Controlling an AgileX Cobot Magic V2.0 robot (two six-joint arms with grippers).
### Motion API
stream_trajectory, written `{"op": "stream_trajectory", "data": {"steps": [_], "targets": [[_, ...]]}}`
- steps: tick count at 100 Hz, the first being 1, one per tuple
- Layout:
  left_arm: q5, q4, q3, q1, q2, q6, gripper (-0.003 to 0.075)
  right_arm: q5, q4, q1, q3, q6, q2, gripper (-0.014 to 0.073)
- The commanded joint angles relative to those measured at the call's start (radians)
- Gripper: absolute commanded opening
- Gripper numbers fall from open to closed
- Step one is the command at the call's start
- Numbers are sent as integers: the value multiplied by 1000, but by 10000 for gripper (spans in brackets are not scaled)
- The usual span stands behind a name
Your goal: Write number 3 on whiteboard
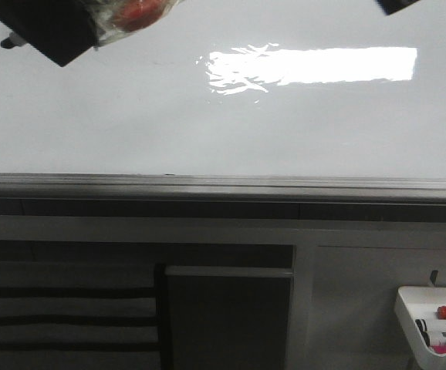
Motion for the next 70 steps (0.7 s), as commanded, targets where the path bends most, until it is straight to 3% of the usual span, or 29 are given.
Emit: {"op": "stream_trajectory", "data": {"steps": [1,21,42,70], "targets": [[-27,-32,-35,-22,-24,5,-19,-62,28,86,-70,-25,33,475],[-27,-23,-35,-23,-24,6,-19,-114,-3,240,-175,-25,128,449],[-27,-23,-35,-23,-24,7,-19,-132,-9,281,-246,-25,193,434],[-27,-15,-35,-23,-24,7,-19,-131,-19,281,-250,-25,200,181]]}}
